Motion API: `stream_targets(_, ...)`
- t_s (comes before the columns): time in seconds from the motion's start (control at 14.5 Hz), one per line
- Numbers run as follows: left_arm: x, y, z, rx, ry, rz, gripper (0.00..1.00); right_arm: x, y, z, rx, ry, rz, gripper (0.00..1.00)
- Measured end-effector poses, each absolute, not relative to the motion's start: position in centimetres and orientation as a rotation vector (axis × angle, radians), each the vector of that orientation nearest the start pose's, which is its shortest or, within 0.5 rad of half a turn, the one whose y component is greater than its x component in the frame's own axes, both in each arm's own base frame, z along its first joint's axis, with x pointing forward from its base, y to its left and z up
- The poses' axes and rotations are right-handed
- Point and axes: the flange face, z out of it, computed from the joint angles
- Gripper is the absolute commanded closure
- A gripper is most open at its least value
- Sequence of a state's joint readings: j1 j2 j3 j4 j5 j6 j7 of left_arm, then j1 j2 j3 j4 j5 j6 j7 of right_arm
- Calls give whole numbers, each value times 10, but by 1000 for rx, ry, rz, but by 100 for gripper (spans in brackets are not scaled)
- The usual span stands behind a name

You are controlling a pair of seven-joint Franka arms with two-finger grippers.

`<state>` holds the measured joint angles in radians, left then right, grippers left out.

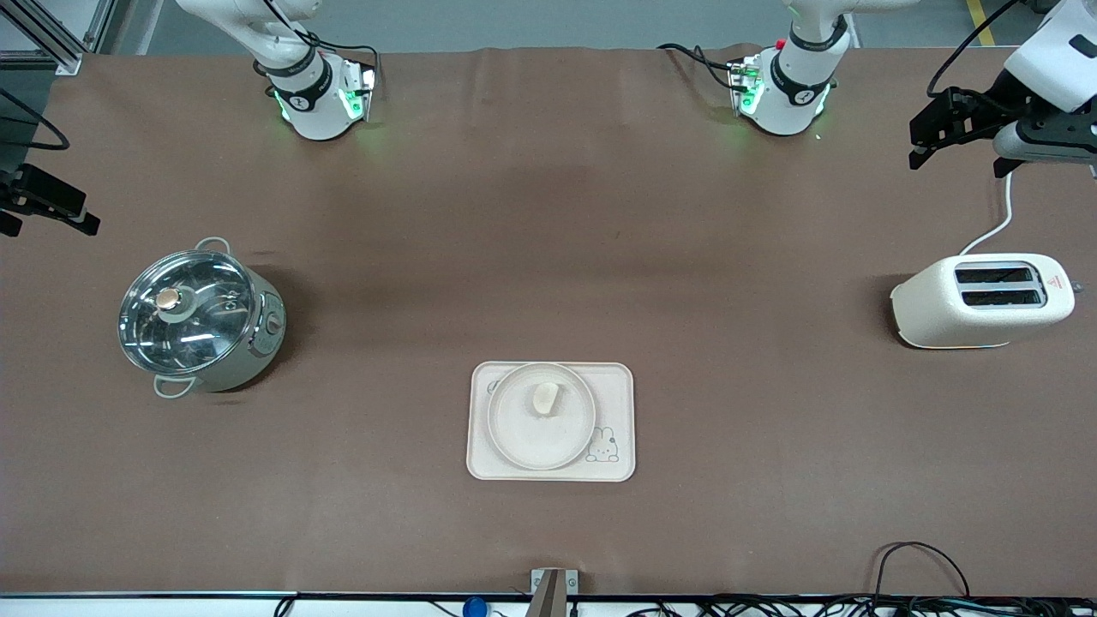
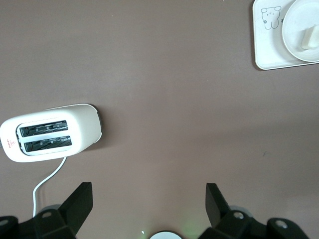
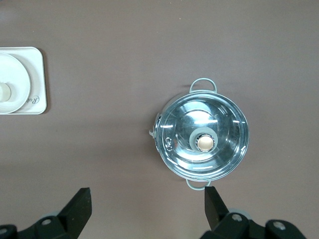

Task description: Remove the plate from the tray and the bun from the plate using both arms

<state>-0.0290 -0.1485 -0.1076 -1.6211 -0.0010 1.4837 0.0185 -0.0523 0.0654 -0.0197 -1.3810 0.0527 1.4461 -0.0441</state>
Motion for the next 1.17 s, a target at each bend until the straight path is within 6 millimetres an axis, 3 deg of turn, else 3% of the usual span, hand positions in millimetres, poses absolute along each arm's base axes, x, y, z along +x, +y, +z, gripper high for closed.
stream_targets(0.41, 492, -70, 681, -3119, 234, -33, 0, 559, -24, 664, -3096, 4, 26, 0)
stream_targets(0.9, 497, -69, 673, -3121, 230, -3, 0, 558, -21, 664, -3122, -9, 40, 0)
stream_targets(1.17, 497, -71, 673, -3120, 237, -4, 0, 560, -5, 665, -3133, -53, 15, 0)
